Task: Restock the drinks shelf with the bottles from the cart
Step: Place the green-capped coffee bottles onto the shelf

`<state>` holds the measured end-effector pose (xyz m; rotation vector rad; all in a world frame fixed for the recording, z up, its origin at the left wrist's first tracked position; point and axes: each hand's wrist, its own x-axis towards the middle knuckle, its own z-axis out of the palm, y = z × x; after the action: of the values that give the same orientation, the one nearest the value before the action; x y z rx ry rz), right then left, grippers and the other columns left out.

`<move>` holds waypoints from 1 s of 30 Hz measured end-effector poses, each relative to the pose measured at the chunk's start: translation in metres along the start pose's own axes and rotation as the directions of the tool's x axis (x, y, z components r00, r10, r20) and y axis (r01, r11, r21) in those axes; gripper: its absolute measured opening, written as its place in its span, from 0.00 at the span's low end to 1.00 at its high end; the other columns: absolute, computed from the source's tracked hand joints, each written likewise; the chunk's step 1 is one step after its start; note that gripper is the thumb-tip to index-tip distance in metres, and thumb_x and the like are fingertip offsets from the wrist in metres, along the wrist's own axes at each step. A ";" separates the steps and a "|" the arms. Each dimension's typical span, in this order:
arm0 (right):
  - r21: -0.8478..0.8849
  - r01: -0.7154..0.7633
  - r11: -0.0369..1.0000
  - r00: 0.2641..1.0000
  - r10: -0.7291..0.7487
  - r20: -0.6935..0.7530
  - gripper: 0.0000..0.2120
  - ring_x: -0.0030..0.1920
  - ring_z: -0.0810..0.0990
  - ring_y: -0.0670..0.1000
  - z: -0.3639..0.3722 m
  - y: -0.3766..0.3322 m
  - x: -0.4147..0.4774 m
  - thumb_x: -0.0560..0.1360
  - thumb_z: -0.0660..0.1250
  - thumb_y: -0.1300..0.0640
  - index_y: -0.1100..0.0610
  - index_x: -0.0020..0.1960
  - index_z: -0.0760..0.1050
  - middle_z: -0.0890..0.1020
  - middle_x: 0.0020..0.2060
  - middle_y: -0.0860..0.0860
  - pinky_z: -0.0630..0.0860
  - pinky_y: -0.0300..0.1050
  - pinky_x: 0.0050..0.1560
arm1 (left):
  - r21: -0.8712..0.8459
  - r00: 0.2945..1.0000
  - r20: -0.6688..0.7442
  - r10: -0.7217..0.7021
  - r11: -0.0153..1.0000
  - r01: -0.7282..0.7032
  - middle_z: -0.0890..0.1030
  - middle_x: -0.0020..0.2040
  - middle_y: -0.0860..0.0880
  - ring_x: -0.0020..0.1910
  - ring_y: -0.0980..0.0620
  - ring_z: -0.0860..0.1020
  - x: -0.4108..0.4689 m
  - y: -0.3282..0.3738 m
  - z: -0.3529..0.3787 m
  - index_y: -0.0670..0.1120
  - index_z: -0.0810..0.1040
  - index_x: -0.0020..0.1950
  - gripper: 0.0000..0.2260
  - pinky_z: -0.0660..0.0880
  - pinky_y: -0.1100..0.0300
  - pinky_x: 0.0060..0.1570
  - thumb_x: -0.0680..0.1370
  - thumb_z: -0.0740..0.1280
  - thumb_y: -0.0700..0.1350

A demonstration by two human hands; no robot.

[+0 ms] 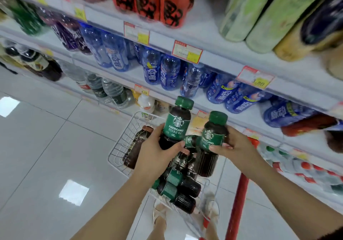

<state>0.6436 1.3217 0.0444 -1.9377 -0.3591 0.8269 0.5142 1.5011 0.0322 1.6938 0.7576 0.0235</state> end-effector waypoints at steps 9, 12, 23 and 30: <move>0.515 0.238 0.824 0.970 -0.178 -0.162 0.27 0.37 0.84 0.49 -0.132 -0.134 -0.093 0.59 0.78 0.54 0.57 0.56 0.76 0.85 0.42 0.53 0.78 0.38 0.32 | -0.156 0.932 0.070 0.356 0.926 -0.343 0.81 0.52 0.63 0.52 0.65 0.78 -0.042 0.183 0.051 0.64 0.69 0.60 0.25 0.74 0.69 0.51 0.69 0.75 0.47; 0.611 0.309 0.729 0.950 -0.206 -0.235 0.26 0.30 0.82 0.47 -0.168 -0.160 -0.118 0.64 0.73 0.59 0.60 0.61 0.71 0.83 0.41 0.55 0.75 0.36 0.24 | -0.181 0.888 0.087 0.452 0.884 -0.432 0.80 0.53 0.64 0.53 0.65 0.78 -0.057 0.235 0.075 0.66 0.68 0.59 0.25 0.74 0.65 0.52 0.66 0.75 0.54; 0.421 0.542 0.727 0.830 -0.384 -0.405 0.29 0.51 0.83 0.53 -0.284 -0.202 -0.190 0.65 0.68 0.57 0.45 0.65 0.71 0.84 0.50 0.53 0.77 0.48 0.51 | -0.299 0.765 0.087 0.638 0.750 -0.590 0.81 0.55 0.59 0.55 0.60 0.79 -0.097 0.364 0.170 0.62 0.71 0.61 0.27 0.75 0.57 0.57 0.64 0.74 0.59; 0.366 0.567 0.738 0.765 -0.307 -0.567 0.18 0.46 0.83 0.52 -0.367 -0.220 -0.154 0.72 0.69 0.58 0.58 0.61 0.74 0.84 0.47 0.54 0.79 0.51 0.51 | -0.294 0.796 0.080 0.600 0.777 -0.556 0.83 0.51 0.55 0.48 0.59 0.82 -0.099 0.401 0.197 0.59 0.71 0.62 0.27 0.79 0.61 0.46 0.64 0.71 0.58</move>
<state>0.8019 1.1000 0.4085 -1.3745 -0.2556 0.0765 0.7032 1.2543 0.3684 1.5933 0.0664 0.3907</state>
